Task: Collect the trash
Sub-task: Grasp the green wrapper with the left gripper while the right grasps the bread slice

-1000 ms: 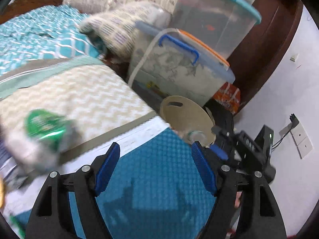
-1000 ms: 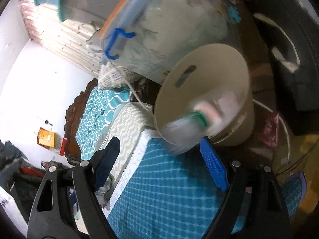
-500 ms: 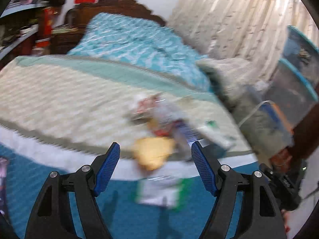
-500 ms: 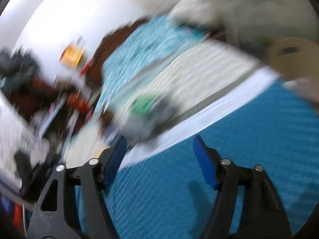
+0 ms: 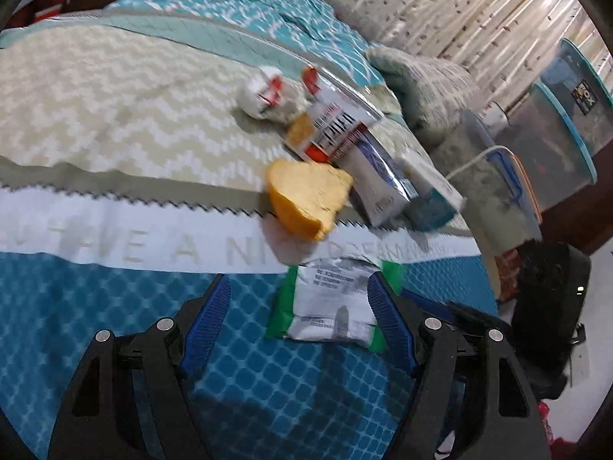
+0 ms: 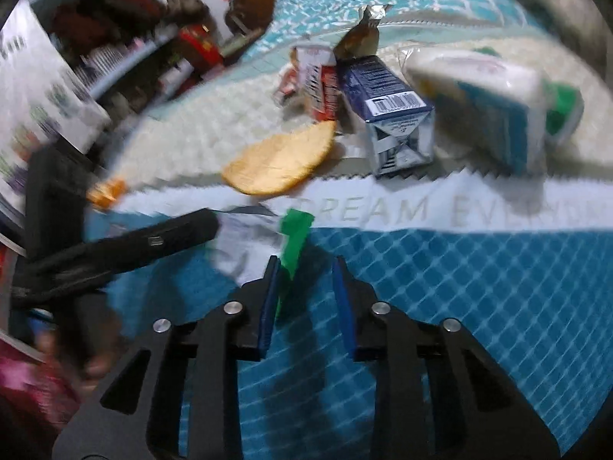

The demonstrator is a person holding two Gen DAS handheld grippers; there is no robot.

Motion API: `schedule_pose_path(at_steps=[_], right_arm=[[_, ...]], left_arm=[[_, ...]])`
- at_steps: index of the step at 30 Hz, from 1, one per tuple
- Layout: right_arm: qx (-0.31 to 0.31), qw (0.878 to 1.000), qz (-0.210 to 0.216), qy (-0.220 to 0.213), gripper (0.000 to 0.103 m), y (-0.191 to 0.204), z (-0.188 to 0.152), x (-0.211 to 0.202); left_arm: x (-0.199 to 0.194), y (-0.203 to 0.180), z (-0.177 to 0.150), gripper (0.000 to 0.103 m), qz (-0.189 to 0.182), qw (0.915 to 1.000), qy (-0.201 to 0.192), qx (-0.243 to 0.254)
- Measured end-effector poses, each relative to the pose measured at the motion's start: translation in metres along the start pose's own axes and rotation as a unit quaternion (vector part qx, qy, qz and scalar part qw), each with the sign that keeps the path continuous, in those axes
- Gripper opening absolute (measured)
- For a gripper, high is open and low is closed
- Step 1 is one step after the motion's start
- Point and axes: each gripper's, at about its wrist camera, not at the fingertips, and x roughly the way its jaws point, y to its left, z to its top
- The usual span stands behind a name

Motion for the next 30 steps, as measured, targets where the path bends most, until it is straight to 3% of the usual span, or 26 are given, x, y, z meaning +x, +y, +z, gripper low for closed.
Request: schedule_pose_path(at_steps=[4,9,12,19,24,26,28,30], right_arm=[[-0.052,0.997,-0.057,-0.015,0.023,0.014,0.001,0.008],[-0.053,0.997,-0.051,-0.021,0.024,0.014,0.004,0.014],[-0.055,0.998,-0.041,-0.014,0.027,0.010,0.005,0.009],[0.018,0.999,0.051,0.003,0.028,-0.001,0.025,0.014],[0.098,0.990,0.103,0.019,0.029,-0.015,0.045,0.039],[0.117,0.988,0.105,0.009,0.034,-0.017,0.051,0.047],[0.132,0.985,0.113,-0.003,0.051,-0.017,0.056,0.051],[0.138,0.984,0.112,-0.013,0.054,-0.012,0.061,0.055]], left_arm=[[0.009,-0.012,-0.002,0.062,-0.030,0.9995,0.011,0.008],[0.027,-0.016,-0.006,0.019,-0.053,0.9980,0.035,0.007],[0.030,-0.010,-0.005,0.002,-0.077,0.9963,0.036,-0.014],[-0.013,0.019,-0.006,0.001,-0.084,0.9958,-0.005,-0.036],[-0.044,0.050,-0.010,0.001,-0.069,0.9943,-0.039,-0.072],[-0.046,0.058,-0.009,0.002,-0.064,0.9940,-0.042,-0.077],[-0.045,0.065,-0.008,0.002,-0.065,0.9932,-0.040,-0.088],[-0.042,0.066,-0.007,0.002,-0.066,0.9930,-0.038,-0.090]])
